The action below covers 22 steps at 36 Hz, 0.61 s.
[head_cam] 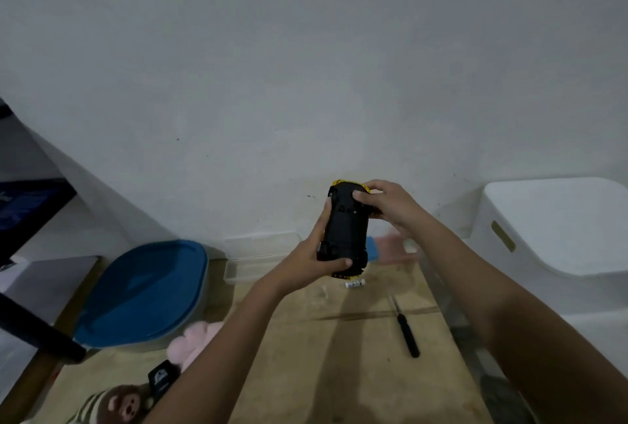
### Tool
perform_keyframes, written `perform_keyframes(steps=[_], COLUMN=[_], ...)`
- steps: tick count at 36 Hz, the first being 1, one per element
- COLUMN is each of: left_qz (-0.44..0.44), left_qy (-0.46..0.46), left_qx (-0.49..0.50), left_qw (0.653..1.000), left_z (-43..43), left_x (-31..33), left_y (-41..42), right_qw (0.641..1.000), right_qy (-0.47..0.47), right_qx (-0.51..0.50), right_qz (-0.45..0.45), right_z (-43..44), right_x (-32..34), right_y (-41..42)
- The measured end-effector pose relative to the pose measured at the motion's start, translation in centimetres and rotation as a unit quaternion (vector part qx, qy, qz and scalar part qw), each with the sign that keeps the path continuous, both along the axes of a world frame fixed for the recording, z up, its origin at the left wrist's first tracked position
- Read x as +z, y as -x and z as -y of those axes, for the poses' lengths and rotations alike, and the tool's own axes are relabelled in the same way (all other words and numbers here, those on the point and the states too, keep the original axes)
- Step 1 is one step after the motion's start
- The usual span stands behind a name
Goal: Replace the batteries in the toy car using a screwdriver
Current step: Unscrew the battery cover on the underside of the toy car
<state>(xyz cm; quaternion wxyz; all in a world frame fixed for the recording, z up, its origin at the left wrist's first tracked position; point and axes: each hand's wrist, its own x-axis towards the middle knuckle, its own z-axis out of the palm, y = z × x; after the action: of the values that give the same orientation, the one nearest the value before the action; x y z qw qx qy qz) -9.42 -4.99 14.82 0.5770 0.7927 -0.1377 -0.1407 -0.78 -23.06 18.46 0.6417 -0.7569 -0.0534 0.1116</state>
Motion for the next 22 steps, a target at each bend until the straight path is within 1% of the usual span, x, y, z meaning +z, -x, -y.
perform_keyframes(steps=[3, 6, 14, 18, 22], left_qz=[0.013, 0.022, 0.011, 0.012, 0.000], left_qy=[-0.008, -0.011, -0.022, 0.008, 0.061], left_qx=[-0.016, -0.012, 0.008, 0.022, 0.032], left_qw=[1.000, 1.000, 1.000, 1.000, 0.998], left_z=[0.6, 0.8, 0.5, 0.4, 0.5], left_x=[0.0, 0.0, 0.1, 0.0, -0.5], left_y=[-0.2, -0.3, 0.0, 0.5, 1.1], right_qw=[0.998, 0.998, 0.996, 0.994, 0.994], right_qy=[0.052, 0.055, 0.072, 0.083, 0.076], right_qx=[-0.001, -0.003, -0.011, -0.016, -0.022], right_qz=[0.021, 0.024, 0.050, 0.066, 0.076], right_z=[0.3, 0.5, 0.0, -0.5, -0.9], right_x=[0.2, 0.4, 0.6, 0.6, 0.5], right_y=[-0.3, -0.4, 0.0, 0.4, 0.9])
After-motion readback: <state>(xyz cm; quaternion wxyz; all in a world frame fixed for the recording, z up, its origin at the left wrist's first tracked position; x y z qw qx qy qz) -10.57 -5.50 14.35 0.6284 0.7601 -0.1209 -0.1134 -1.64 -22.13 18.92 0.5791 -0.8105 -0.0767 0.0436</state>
